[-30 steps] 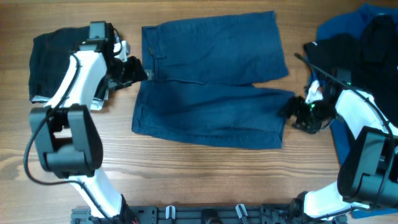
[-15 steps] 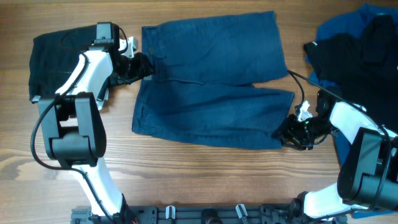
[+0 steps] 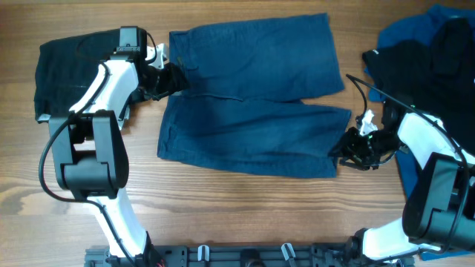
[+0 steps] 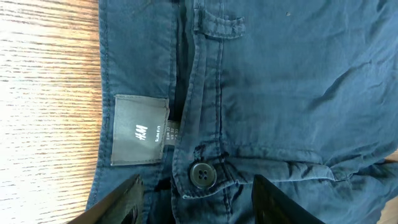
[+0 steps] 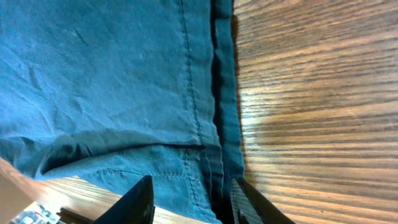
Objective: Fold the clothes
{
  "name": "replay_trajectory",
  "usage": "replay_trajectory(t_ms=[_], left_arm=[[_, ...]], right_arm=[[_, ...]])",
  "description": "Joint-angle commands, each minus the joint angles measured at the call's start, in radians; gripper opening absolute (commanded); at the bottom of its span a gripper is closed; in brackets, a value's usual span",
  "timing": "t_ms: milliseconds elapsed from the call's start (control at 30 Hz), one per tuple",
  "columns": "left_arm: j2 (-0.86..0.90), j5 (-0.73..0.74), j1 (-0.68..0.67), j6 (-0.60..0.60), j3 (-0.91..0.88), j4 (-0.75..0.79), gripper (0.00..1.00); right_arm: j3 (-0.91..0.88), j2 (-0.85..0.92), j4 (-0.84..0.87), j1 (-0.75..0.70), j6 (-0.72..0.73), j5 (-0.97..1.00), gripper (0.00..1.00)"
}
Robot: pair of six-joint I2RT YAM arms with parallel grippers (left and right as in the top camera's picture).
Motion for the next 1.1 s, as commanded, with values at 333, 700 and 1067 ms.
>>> replay_trajectory(t_ms=[333,700,1067], left_arm=[[0.006,0.016,-0.003,0.016,0.003,0.011,0.56],[0.006,0.017,-0.003,0.015,0.003,0.007,0.53],[0.006,0.016,-0.003,0.016,0.003,-0.005,0.44]], right_arm=[[-0.047,0.001,0.009,0.069,0.023,0.048,0.4],[-0.112,0.001,0.105,0.069,0.032,0.024,0.05],[-0.112,0.001,0.106,0.069,0.032,0.021,0.04]])
